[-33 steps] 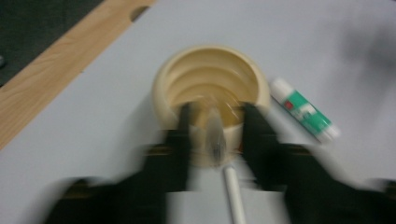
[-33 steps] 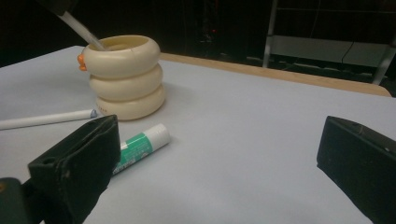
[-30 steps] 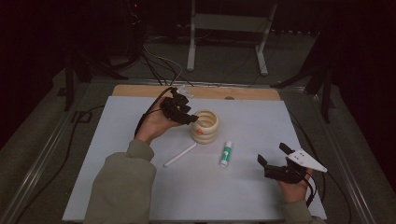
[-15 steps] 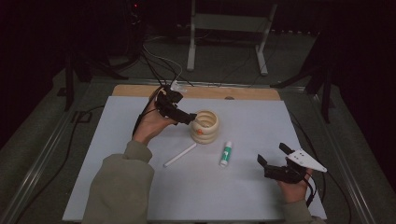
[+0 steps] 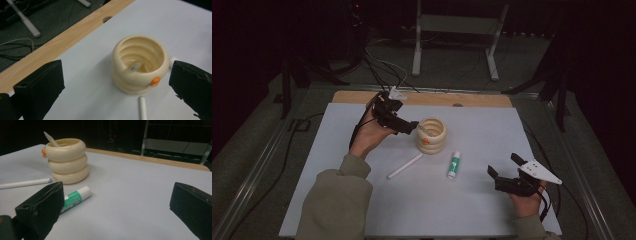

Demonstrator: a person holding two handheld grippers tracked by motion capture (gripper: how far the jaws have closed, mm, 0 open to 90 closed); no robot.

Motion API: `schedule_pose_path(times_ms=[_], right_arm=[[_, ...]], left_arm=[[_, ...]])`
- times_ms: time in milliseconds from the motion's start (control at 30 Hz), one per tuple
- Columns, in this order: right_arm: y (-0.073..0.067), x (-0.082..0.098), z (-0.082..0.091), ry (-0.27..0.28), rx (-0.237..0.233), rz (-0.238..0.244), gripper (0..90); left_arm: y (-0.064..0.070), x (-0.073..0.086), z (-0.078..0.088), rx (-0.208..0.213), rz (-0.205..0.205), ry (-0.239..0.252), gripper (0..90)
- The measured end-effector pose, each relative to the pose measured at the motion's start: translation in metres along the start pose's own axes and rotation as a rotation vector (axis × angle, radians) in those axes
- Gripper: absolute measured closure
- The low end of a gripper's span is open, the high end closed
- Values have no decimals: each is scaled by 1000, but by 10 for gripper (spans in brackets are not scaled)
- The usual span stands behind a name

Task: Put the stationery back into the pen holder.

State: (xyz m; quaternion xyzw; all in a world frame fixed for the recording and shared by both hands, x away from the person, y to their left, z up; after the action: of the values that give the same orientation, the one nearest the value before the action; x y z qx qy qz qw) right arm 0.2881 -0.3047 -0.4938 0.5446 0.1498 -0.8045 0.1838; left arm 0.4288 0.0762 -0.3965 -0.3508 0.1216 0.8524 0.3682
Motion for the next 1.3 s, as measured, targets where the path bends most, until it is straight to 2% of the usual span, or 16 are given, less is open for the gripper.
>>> schedule_pose_path(times_ms=[300,467,600,900,1300], right_arm=[[0,0,0,-3,1,-1,4],[0,0,0,-3,2,-3,4],[0,0,0,-3,1,-1,4],[0,0,0,-3,0,0,4],[0,0,0,-5,-1,-2,4]], left_arm=[[-8,19,0,-26,42,-11,4],[-5,25,1,-32,40,-21,4],[-1,30,-2,-56,27,-64,5],[11,41,-10,-38,14,-72,5],[26,55,-20,-9,-10,-124,5]])
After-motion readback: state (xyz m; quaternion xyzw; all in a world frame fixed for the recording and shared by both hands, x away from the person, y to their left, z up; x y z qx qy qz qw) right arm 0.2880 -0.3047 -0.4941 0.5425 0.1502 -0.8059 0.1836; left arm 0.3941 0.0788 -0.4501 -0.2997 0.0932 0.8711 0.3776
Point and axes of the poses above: each handheld gripper's, and its own axes: z roughly backward along the jaws, x roughly out of its underside, y roughly to its right, the point moved 3 cm from there along -z, roughly forward along the jaws, and after that the axes turned 4 degrees about -y, right-handed, at the moved point
